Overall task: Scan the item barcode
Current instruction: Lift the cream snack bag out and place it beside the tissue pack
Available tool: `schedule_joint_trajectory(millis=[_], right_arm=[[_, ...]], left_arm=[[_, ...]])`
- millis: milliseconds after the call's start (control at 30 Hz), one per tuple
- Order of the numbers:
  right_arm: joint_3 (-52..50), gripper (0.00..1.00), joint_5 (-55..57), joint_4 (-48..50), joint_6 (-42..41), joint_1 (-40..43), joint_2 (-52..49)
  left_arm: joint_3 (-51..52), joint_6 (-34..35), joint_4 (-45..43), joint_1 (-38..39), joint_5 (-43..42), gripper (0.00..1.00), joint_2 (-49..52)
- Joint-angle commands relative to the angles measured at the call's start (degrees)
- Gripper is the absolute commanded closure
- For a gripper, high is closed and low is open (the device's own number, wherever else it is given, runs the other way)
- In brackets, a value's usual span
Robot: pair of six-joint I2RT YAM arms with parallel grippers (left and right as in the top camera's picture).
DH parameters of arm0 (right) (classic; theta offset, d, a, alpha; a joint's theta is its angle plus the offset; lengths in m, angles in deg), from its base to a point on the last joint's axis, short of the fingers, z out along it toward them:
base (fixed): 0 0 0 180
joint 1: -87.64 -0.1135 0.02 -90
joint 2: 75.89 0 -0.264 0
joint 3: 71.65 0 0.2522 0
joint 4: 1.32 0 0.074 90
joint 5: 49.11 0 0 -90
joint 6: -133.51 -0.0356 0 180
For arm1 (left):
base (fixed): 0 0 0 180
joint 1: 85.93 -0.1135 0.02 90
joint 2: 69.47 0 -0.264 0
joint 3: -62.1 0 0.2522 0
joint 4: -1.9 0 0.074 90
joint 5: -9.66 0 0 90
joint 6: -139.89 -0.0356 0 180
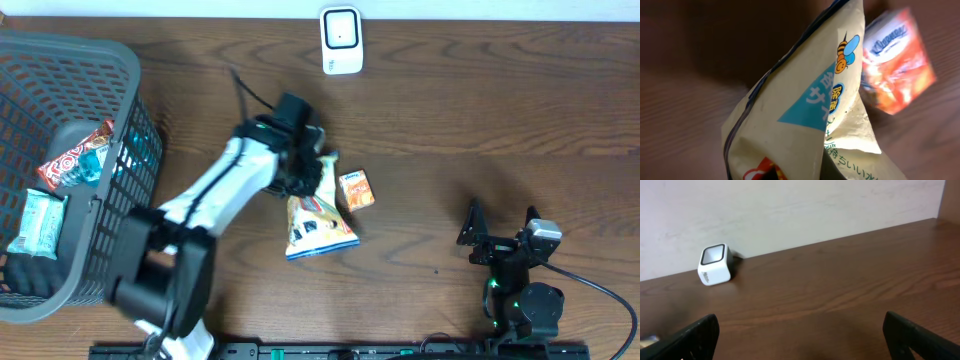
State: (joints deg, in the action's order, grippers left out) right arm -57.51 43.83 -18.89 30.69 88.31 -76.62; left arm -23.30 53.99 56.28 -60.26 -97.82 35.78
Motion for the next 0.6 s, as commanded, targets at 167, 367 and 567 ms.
schedule_joint_trajectory(millis=[167, 367, 567], right_arm=[[-0.07, 0.01, -0.07, -0.22, -0.42, -0.33, 0.11], [-0.07, 0.01, -0.07, -0.22, -0.42, -0.33, 0.11], [-0.07, 0.01, -0.07, -0.22, -0.42, -0.33, 0.11]], left_arm=[[-0.48, -1.51, -6.8, 6.73, 1.73, 0.84, 3.08], [-0.52, -1.49, -9.44, 8.61, 1.77, 0.27, 2.27], [-1.03, -1.29, -7.85, 8.26, 6.91, 0.1, -8.26]])
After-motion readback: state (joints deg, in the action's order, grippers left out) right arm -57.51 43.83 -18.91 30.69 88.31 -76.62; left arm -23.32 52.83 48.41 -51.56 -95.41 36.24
